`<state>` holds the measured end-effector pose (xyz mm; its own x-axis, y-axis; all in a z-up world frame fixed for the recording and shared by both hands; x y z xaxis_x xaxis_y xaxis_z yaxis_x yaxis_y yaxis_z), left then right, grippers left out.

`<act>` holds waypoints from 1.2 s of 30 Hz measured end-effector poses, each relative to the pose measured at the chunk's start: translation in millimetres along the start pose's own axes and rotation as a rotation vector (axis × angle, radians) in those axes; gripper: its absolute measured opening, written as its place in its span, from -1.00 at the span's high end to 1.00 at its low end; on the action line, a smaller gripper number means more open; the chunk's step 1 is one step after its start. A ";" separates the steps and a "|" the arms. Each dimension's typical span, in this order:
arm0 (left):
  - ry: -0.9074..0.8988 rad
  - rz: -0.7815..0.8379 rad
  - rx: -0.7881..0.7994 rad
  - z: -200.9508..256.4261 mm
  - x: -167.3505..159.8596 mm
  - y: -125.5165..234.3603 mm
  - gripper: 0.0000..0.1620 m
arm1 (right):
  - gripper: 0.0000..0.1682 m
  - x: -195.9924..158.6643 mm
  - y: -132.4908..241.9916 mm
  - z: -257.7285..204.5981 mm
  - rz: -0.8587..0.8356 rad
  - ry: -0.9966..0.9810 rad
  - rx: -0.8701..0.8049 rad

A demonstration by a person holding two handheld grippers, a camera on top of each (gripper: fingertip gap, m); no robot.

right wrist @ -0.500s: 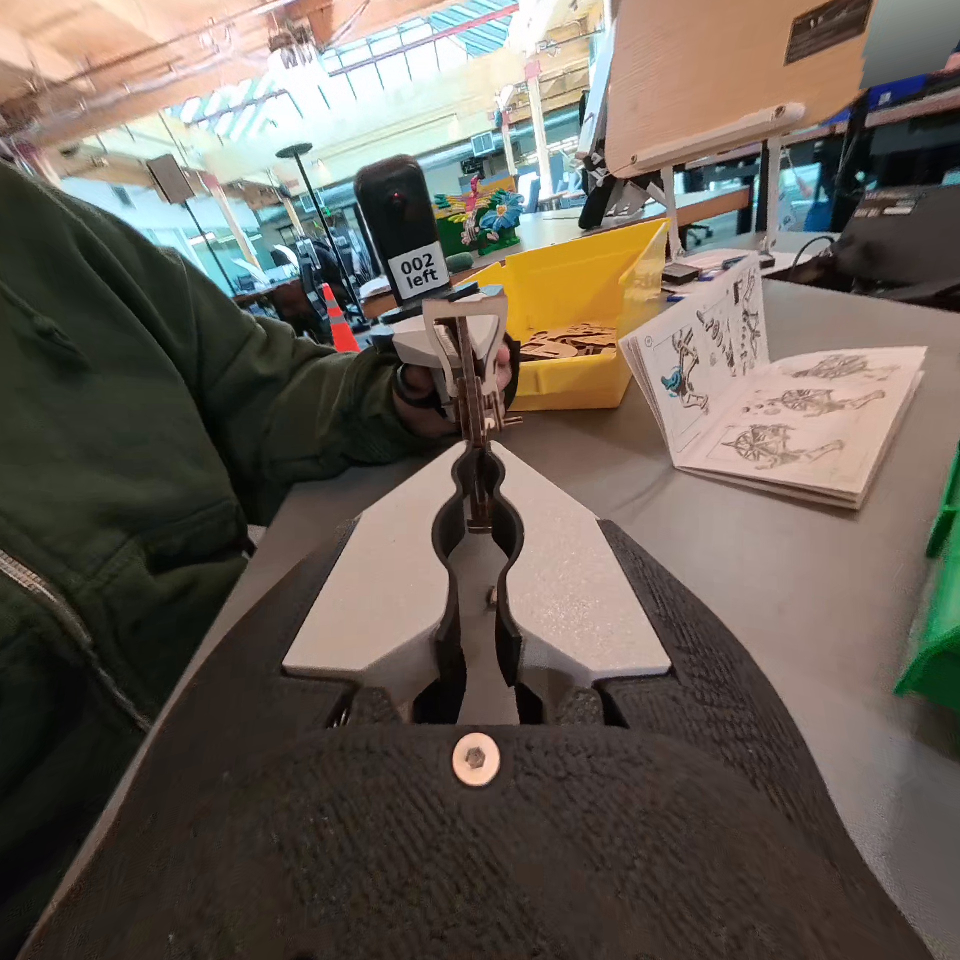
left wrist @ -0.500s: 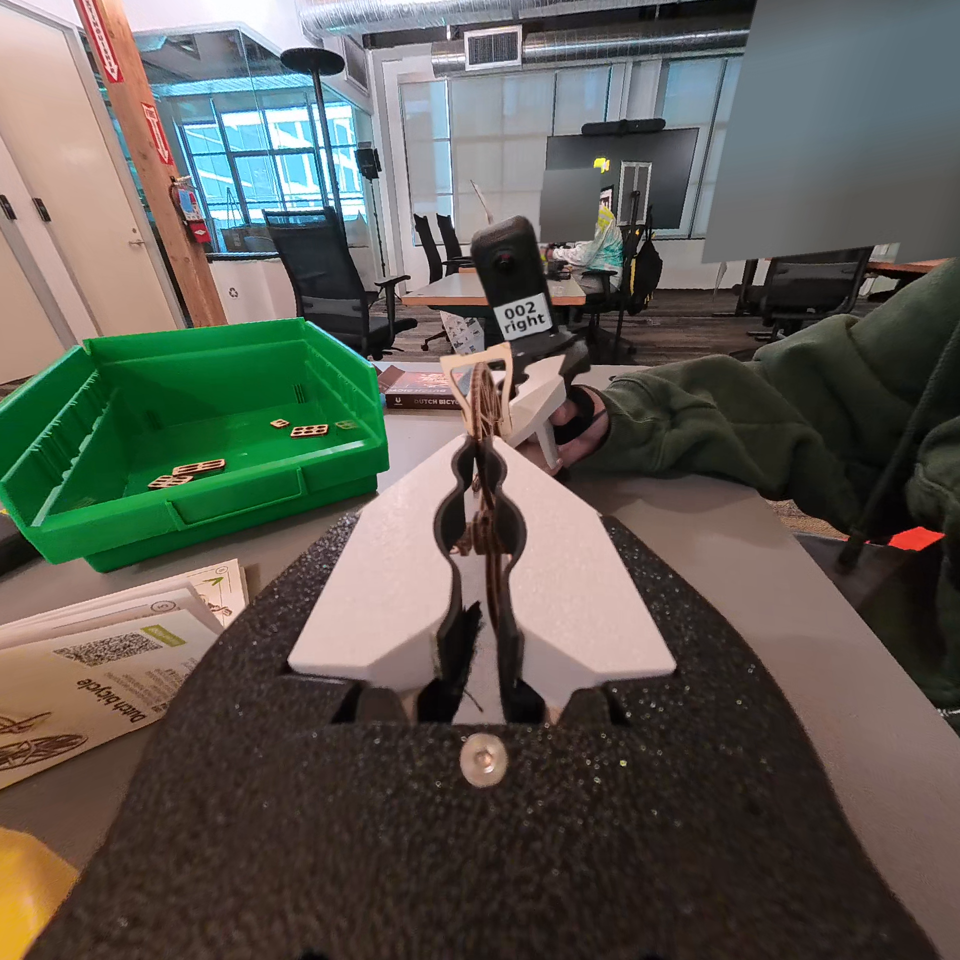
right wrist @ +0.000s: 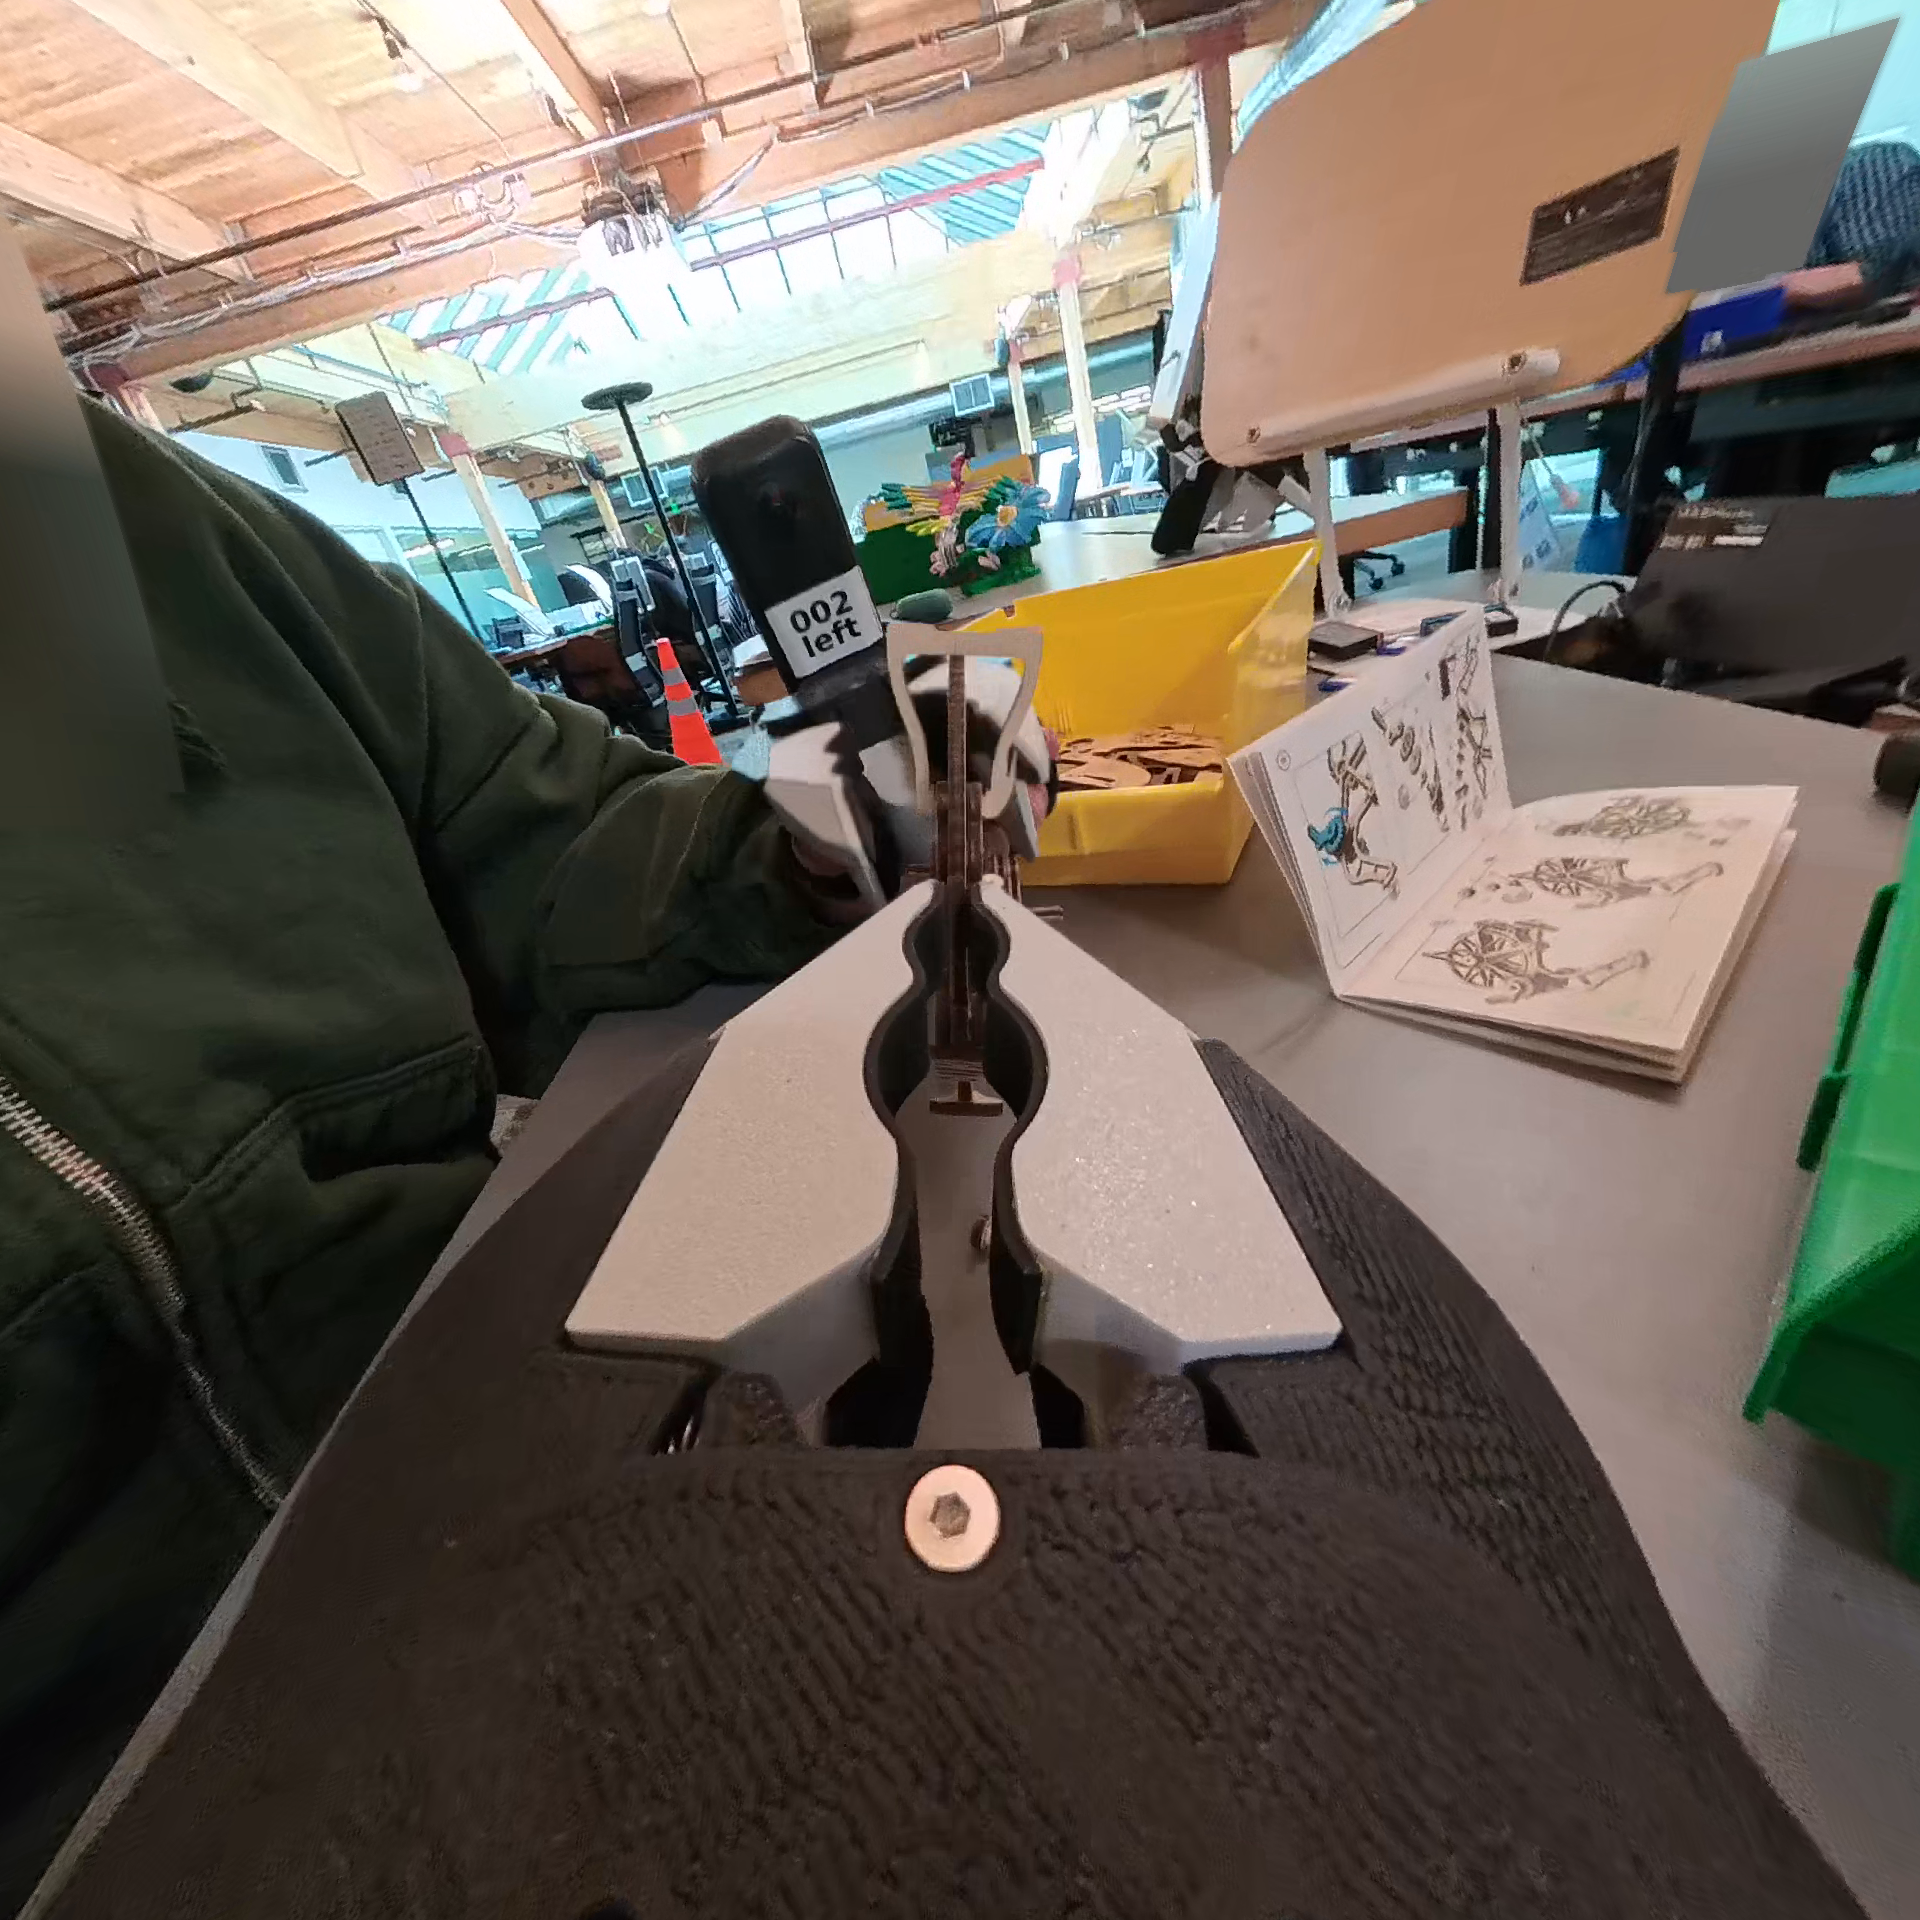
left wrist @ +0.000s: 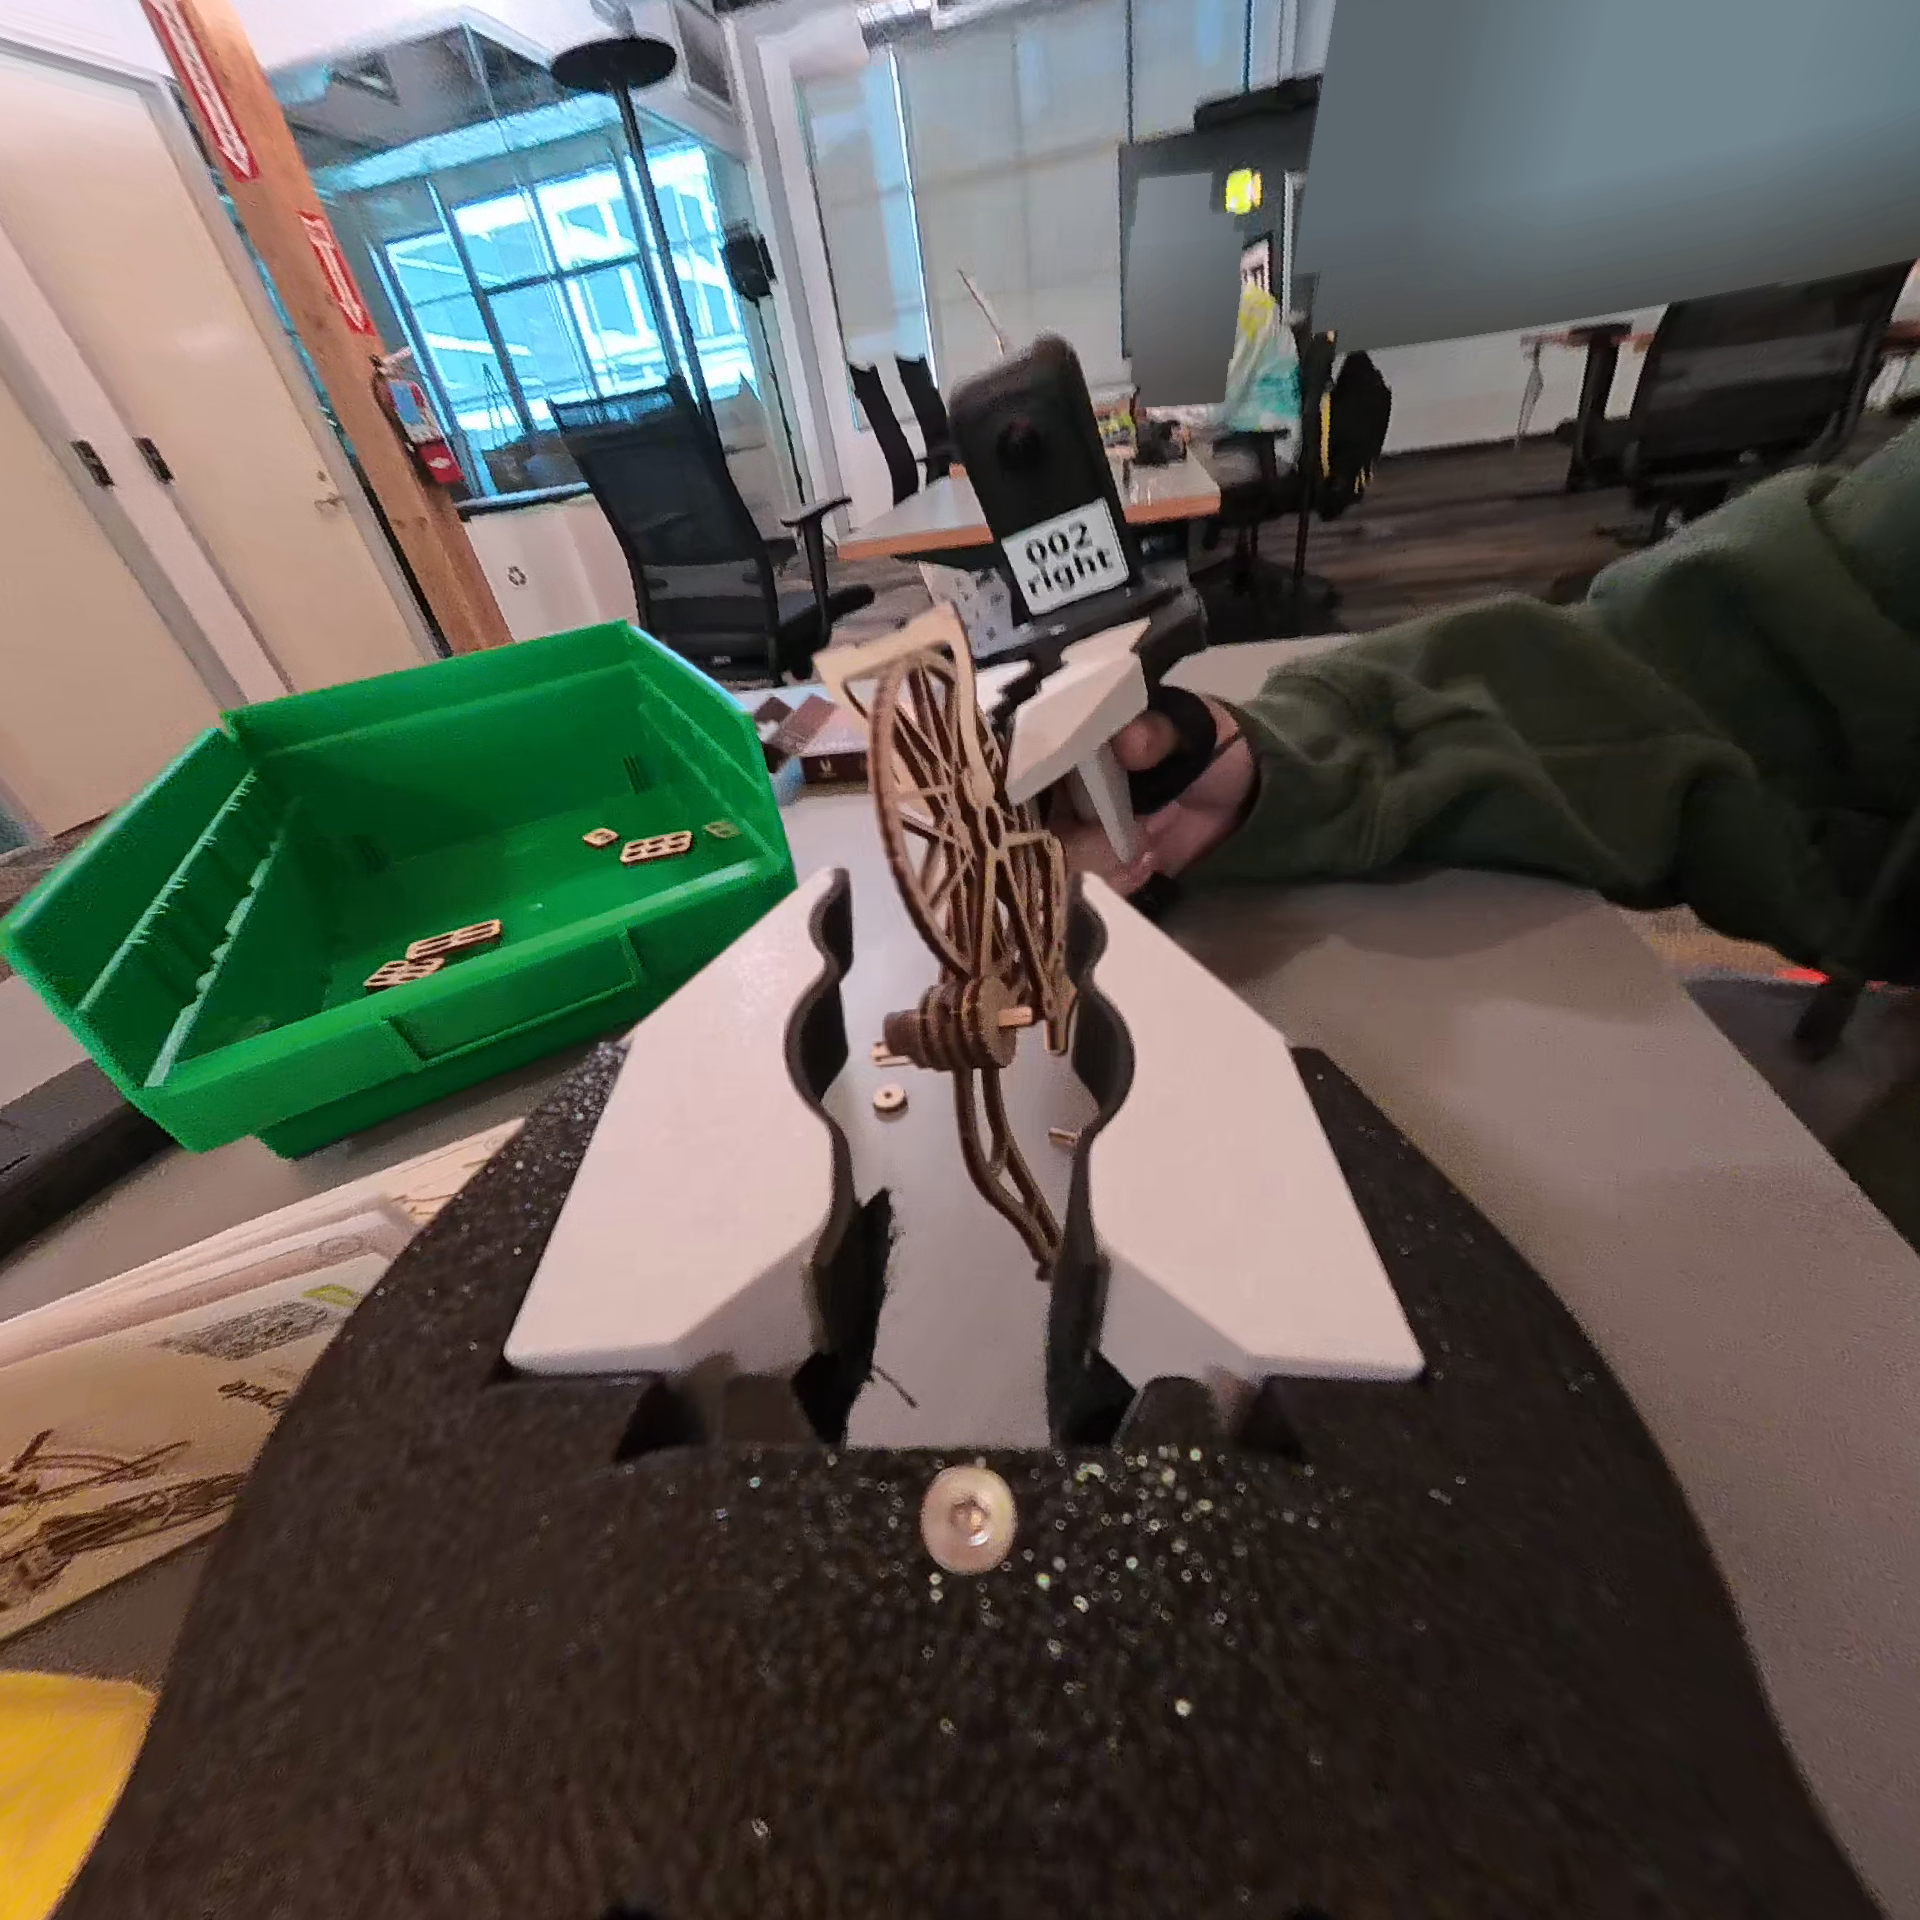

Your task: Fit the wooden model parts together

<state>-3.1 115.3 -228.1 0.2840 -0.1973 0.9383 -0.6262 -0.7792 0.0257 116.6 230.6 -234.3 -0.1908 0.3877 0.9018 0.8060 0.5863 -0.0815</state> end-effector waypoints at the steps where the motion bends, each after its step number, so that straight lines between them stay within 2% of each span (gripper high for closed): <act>1: -0.016 -0.018 -0.015 3.2 -1.3 -2.1 0.55 | 1.00 -0.6 -0.7 -1.0 -0.005 0.014 0.001; 2: -0.035 -0.029 -0.027 6.3 -2.1 -3.7 0.65 | 1.00 -1.5 -1.6 -2.1 -0.013 0.028 0.004; 3: -0.055 -0.036 -0.025 7.9 -2.0 -4.3 0.83 | 1.00 -2.3 -2.4 -3.3 -0.019 0.041 0.008; 6: -0.129 -0.023 -0.013 10.7 2.5 -2.3 0.92 | 0.95 0.8 -1.1 -10.0 0.013 0.117 0.028; 9: -0.250 -0.039 0.073 7.4 4.3 2.7 0.92 | 0.70 9.6 7.8 -13.0 0.054 0.191 -0.017; 13: -0.580 -0.226 0.155 11.3 -5.3 0.5 0.92 | 0.67 27.1 32.8 -9.9 0.188 0.312 -0.196; 16: -0.902 -0.380 0.152 22.7 -18.1 -6.0 0.92 | 0.69 36.1 50.8 -1.6 0.276 0.362 -0.379; 19: -1.127 -0.462 0.121 32.7 -26.8 -10.6 0.92 | 0.72 37.7 56.4 1.5 0.292 0.389 -0.451; 31: -1.256 -0.431 -0.078 61.5 -35.9 -15.1 0.92 | 0.78 26.7 42.4 4.4 0.158 0.469 -0.502; 36: -1.277 -0.433 -0.088 64.1 -36.7 -15.2 0.91 | 0.79 26.7 43.2 5.9 0.162 0.457 -0.504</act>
<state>42.6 96.2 -285.1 0.9102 -0.3954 -0.1229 -0.3452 -0.8885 0.3024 143.0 270.5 -216.2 0.1192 0.0397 0.9921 0.9872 0.1017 -0.1227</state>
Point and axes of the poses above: each gripper's, where its closed fingertips meet, y back along the fingers, x out of its top, z = x × y across the jaws, the point moved 7 cm from there along y, back along the fingers, and after that the axes turned 12 degrees about -y, right-handed, at the moved point
